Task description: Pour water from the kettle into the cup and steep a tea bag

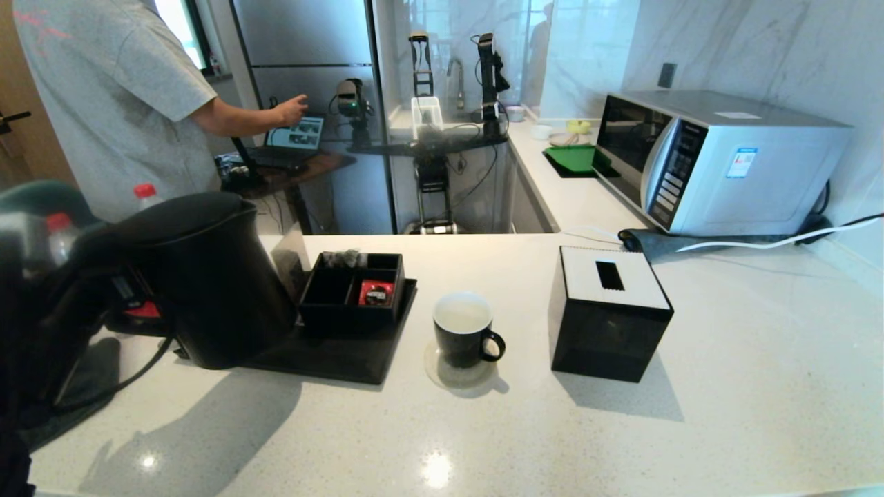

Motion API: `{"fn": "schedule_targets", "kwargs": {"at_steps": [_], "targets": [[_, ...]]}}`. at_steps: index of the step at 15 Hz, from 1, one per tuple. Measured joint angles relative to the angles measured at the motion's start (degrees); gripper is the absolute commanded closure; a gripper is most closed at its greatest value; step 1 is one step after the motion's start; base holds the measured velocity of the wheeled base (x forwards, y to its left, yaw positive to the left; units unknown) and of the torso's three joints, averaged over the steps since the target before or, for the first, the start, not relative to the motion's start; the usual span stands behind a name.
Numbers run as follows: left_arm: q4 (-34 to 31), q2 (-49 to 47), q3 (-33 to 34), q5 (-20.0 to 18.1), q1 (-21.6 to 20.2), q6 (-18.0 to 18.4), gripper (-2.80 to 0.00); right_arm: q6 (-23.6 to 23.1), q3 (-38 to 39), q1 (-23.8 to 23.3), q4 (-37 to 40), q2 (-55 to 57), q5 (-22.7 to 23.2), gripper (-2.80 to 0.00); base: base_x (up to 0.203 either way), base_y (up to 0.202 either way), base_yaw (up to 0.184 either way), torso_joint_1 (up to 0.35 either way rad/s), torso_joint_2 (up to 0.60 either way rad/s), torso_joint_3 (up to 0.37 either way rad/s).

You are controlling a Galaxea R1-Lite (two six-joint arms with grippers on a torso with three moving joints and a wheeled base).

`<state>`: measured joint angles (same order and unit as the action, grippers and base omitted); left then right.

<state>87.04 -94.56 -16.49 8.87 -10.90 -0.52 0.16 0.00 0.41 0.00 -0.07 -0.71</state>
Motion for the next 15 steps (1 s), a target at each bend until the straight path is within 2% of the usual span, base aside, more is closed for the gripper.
{"fn": "schedule_targets", "kwargs": {"at_steps": [4,7,15], "targets": [[0.00,4.36,3.73,0.16,6.17,1.91,0.00,0.02,0.00,0.00,0.00,0.00,0.00,0.00,0.000,0.000,0.000,0.000,0.00,0.000],[-3.21,7.38,4.97,1.68,11.59,3.57,0.00,0.02,0.00,0.00,0.00,0.00,0.00,0.00,0.000,0.000,0.000,0.000,0.00,0.000],[-4.90,6.61,2.58,17.61,27.98,7.52,0.00,0.02,0.00,0.00,0.00,0.00,0.00,0.00,0.000,0.000,0.000,0.000,0.00,0.000]]}}
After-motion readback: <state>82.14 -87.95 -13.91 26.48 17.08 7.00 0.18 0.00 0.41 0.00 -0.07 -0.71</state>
